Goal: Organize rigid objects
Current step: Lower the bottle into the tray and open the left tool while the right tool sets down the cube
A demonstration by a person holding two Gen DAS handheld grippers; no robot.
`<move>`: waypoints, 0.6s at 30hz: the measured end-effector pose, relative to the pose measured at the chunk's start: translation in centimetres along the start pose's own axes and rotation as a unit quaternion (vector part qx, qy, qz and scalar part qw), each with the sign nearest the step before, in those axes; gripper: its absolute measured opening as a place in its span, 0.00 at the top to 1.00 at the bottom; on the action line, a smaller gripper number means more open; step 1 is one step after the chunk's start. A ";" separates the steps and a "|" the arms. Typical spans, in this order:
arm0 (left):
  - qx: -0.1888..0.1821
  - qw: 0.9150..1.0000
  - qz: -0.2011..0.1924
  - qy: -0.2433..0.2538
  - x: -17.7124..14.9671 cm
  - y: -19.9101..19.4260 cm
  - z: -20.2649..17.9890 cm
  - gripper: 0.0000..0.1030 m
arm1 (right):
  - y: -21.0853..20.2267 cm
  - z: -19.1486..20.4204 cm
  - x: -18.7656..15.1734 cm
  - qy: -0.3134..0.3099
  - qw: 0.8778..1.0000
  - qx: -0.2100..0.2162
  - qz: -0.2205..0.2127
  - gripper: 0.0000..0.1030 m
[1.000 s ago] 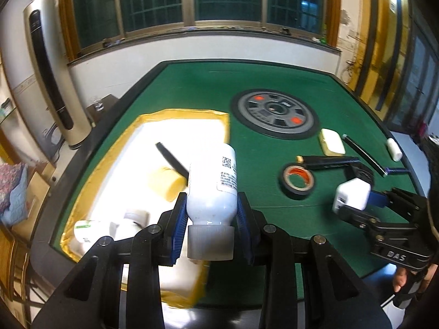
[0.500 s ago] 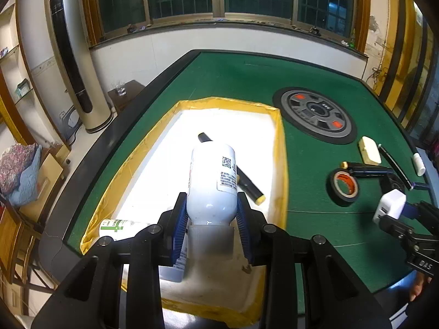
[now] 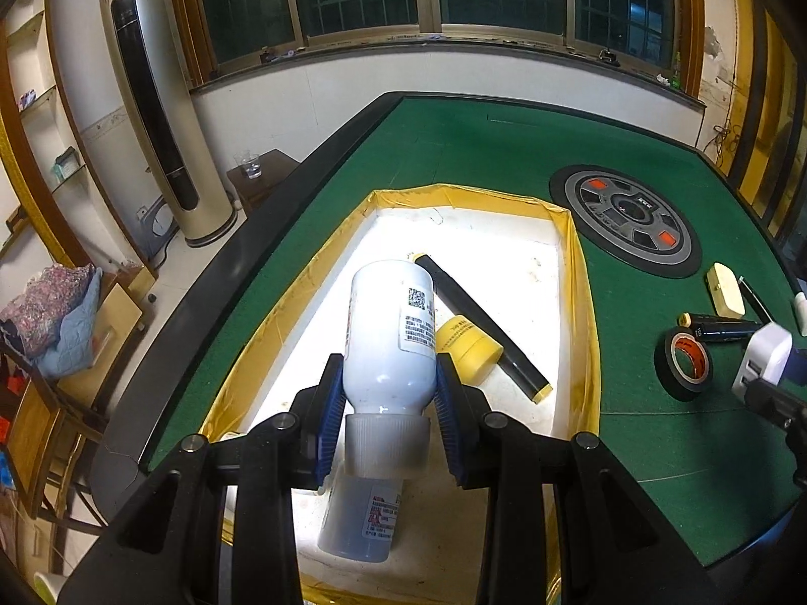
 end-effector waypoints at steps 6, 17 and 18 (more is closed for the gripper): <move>-0.003 1.000 0.007 -0.006 0.2 0.6 0.6 0.69 | 0.3 1.7 3.0 -0.026 1.000 0.005 -0.015 0.54; 0.056 0.998 -0.007 0.012 0.8 1.0 1.2 0.69 | 3.1 6.1 7.5 -0.082 0.996 0.035 -0.023 0.53; 0.061 0.998 -0.008 0.014 0.8 1.1 1.2 0.69 | 3.5 6.4 7.9 -0.087 0.995 0.037 -0.021 0.53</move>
Point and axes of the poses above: each gripper's, at about its wrist camera, not at the fingertips, and y roughly the way its jaws point, z to its left, x to its top, the point moved 6 cm from there along y, roughly the way its jaws point, and after that the axes turned 8 degrees about z, right-handed, at the moved point
